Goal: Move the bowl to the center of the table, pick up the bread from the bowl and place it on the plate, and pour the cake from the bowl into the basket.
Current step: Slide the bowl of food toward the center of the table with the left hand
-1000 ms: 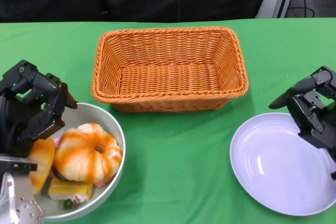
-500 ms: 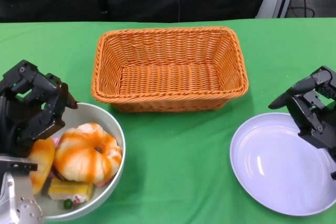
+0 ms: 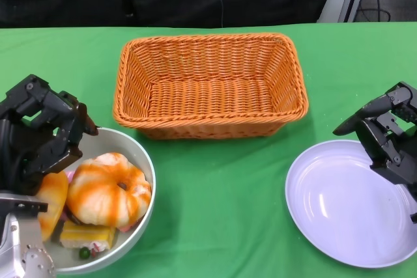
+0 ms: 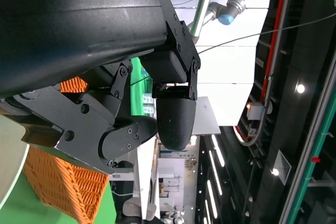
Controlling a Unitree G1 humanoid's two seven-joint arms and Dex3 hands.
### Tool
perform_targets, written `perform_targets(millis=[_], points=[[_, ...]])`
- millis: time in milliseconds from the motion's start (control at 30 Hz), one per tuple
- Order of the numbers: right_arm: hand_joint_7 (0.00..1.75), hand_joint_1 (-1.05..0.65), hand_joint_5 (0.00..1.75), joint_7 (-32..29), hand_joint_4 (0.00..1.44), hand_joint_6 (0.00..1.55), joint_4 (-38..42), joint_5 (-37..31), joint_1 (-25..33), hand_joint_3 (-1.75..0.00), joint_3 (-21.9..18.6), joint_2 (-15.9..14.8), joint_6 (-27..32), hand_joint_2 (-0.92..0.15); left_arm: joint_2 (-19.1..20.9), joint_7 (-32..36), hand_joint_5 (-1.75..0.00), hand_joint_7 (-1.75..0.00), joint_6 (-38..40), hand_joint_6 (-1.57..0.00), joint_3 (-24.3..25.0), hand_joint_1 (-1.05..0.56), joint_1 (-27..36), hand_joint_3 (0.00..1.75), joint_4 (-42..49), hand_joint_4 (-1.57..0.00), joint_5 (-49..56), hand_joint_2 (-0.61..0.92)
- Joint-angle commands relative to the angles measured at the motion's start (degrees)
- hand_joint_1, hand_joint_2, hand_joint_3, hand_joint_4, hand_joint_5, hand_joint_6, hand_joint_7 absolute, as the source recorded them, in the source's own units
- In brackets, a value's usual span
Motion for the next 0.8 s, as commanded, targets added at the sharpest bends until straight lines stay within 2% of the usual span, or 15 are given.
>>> perform_targets(millis=[33,167,267,333,400,467,567,600,633,667,733,800], points=[[1.09,-0.24,1.4,-0.4,0.74,0.72,-0.3,0.4,0.2,-0.54,-0.4,-0.7,-0.2,-0.72,0.6,0.4,-1.68,-1.32,-0.6,-0.85,0.2,-0.08,0.6,0.84,-0.9,-0.75,0.2,0.66],[1.08,-0.23,1.42,-0.8,0.74,0.73,-0.9,0.4,0.4,-0.59,-0.3,-0.6,0.3,-0.7,0.2,2.8,-1.65,-1.28,-1.6,-0.89,0.6,-0.08,0.6,0.88,-1.9,-0.78,1.1,0.63],[1.08,-0.2,1.41,0.0,0.73,0.73,-0.3,0.9,0.1,-0.62,-0.3,-0.7,-0.2,-0.7,-0.1,6.9,-1.51,-1.13,-2.1,-0.93,0.9,-0.09,1.1,0.86,-3.8,-0.8,3.0,0.62],[1.08,-0.22,1.42,0.3,0.73,0.72,0.1,0.7,-0.1,-0.61,-0.4,-0.7,-0.7,-0.69,-0.2,9.3,-1.49,-1.1,-2.5,-0.91,0.9,-0.11,1.5,0.73,-5.0,-0.78,4.4,0.7],[1.07,-0.23,1.43,0.6,0.72,0.72,0.2,0.6,-0.2,-0.57,-0.3,-0.7,-0.7,-0.72,-0.5,11.9,-1.45,-0.94,-2.4,-0.92,0.8,-0.17,2.2,0.36,-6.8,-0.73,5.9,0.87],[1.07,-0.24,1.43,0.6,0.71,0.72,0.2,0.5,-0.2,-0.54,-0.4,-0.7,-0.7,-0.73,-0.5,13.4,-1.42,-0.86,-2.1,-0.94,0.5,-0.19,2.7,0.26,-7.9,-0.71,6.7,0.91],[1.07,-0.24,1.43,0.3,0.71,0.72,0.1,0.3,-0.1,-0.52,-0.3,-0.4,-0.9,-0.74,-0.6,16.1,-1.41,-0.82,-1.3,-0.95,0.1,-0.2,3.8,0.23,-10.3,-0.71,8.7,0.92],[1.07,-0.23,1.43,0.0,0.71,0.72,0.0,0.1,0.0,-0.52,-0.3,-0.2,-1.0,-0.75,-0.5,17.8,-1.04,-0.59,-0.8,-0.91,-0.1,-0.2,4.5,0.18,-11.8,-0.74,10.1,0.92],[1.08,-0.22,1.43,-0.4,0.71,0.72,-0.2,-0.1,0.0,-0.52,-0.2,-0.1,-1.1,-0.76,-0.4,19.1,-0.6,-0.29,-0.2,-0.92,-0.4,-0.2,5.2,0.15,-13.1,-0.83,11.2,0.92],[1.08,-0.22,1.44,-0.6,0.71,0.72,-0.3,-0.2,0.1,-0.52,-0.2,0.0,-1.1,-0.76,-0.3,19.9,-0.38,-0.15,0.3,-0.91,-0.6,-0.21,5.8,0.14,-14.1,-0.84,11.9,0.92],[1.09,-0.22,1.44,-0.5,0.72,0.71,-0.3,-0.1,0.1,-0.52,-0.1,0.0,-1.1,-0.75,0.4,20.4,-0.15,-0.03,1.8,-0.82,-1.2,-0.26,7.0,0.12,-15.5,-0.8,12.7,0.92],[1.1,-0.22,1.44,-0.1,0.72,0.71,0.0,0.3,-0.1,-0.52,-0.2,0.0,-1.1,-0.75,1.2,20.8,-0.06,-0.01,3.5,-0.71,-1.6,-0.32,8.4,0.11,-17.0,-0.73,13.4,0.92]])
